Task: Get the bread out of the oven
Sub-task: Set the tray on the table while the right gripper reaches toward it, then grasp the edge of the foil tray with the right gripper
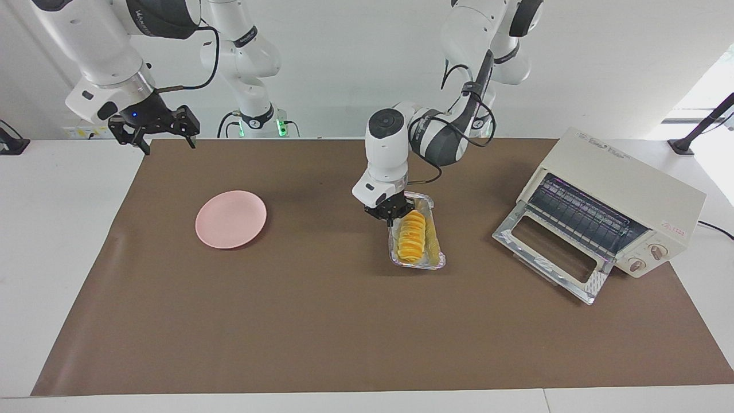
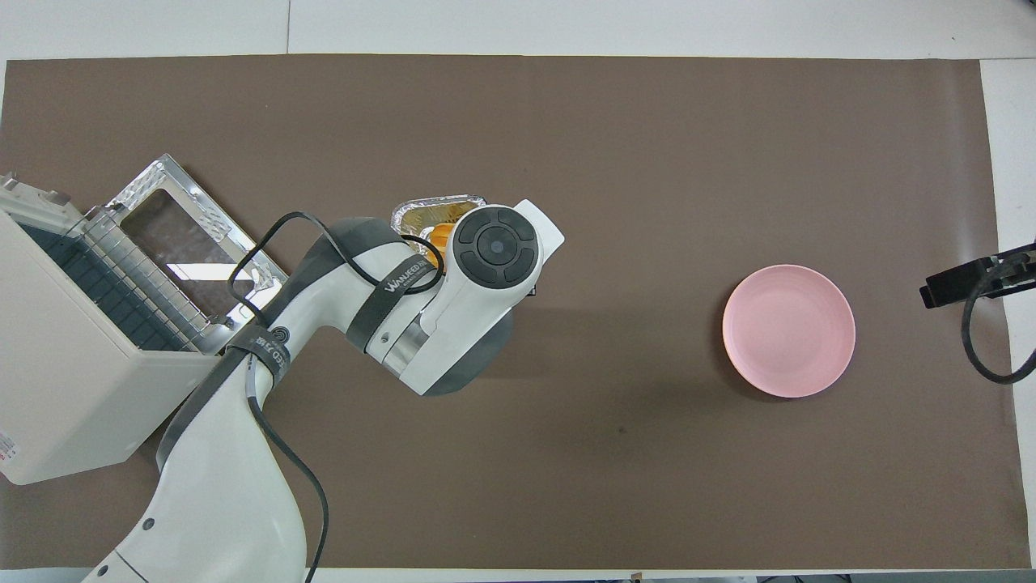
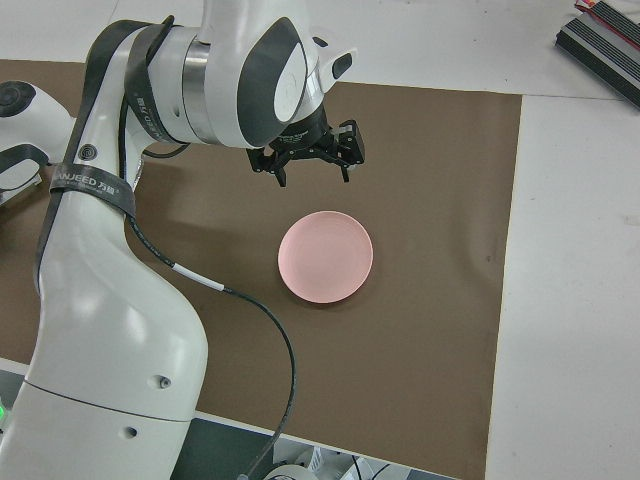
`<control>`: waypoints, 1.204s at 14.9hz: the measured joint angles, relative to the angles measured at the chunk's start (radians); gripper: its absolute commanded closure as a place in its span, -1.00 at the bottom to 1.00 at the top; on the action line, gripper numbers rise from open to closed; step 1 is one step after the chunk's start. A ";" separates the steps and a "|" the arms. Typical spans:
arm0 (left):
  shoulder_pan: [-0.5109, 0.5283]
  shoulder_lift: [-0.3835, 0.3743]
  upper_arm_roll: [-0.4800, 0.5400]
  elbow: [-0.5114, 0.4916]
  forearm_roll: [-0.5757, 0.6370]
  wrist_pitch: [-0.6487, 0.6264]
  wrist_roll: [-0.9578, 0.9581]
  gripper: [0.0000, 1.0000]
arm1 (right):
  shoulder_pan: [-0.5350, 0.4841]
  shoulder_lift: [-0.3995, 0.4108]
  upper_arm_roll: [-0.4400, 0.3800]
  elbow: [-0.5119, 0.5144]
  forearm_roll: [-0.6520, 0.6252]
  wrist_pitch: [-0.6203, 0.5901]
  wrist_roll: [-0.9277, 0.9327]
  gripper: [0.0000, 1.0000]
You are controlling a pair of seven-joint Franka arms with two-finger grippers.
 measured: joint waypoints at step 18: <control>0.606 -0.368 0.046 0.045 -0.092 -0.491 0.425 -1.00 | 0.187 0.023 0.036 -0.064 0.010 0.157 0.254 -1.00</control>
